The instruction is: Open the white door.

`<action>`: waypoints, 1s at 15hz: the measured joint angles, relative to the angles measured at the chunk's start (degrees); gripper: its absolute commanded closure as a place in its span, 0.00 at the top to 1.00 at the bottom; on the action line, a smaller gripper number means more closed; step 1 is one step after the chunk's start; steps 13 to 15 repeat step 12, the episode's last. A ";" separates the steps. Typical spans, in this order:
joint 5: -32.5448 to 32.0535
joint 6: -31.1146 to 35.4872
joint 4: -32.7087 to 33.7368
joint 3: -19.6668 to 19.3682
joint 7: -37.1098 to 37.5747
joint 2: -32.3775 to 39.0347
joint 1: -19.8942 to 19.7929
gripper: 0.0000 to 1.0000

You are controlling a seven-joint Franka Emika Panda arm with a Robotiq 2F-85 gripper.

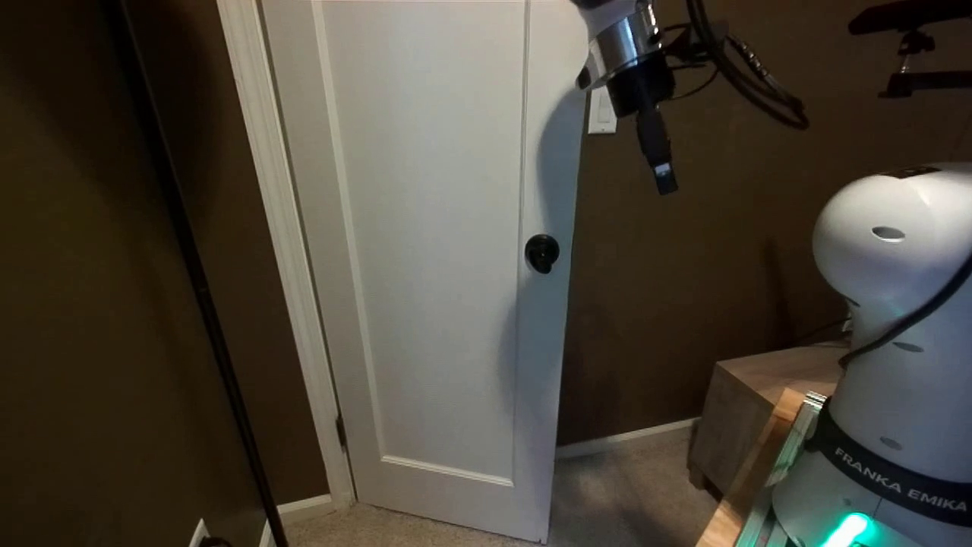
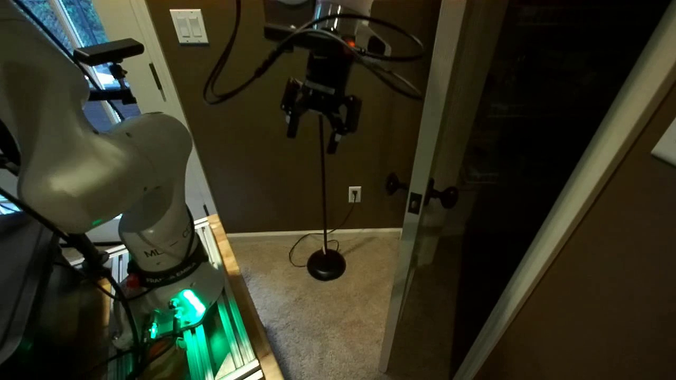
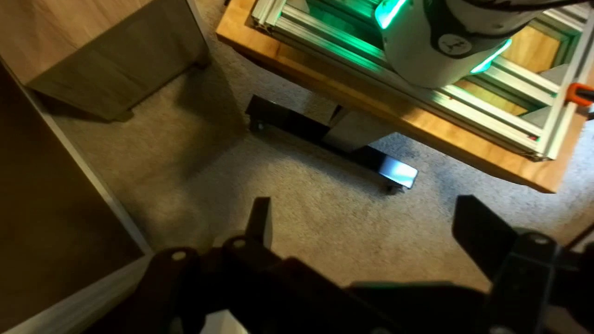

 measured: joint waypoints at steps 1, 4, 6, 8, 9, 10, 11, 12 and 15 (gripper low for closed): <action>2.87 -1.77 0.17 -0.10 -3.92 2.62 -2.29 1.00; 9.98 -6.42 1.14 0.71 -10.79 9.10 -11.97 1.00; 13.09 -7.61 2.90 0.90 -11.43 10.94 -18.77 1.00; 14.34 -7.80 4.45 1.00 -12.12 10.93 -23.08 1.00; 14.55 -7.83 4.70 1.03 -12.24 10.73 -23.87 1.00; 14.60 -7.84 4.73 1.05 -12.24 10.67 -24.01 1.00; 14.62 -7.86 4.74 1.15 -12.24 10.66 -23.98 1.00; 14.65 -7.88 4.75 1.26 -12.24 10.68 -23.96 1.00; 14.65 -7.88 4.75 1.26 -12.24 10.68 -23.96 1.00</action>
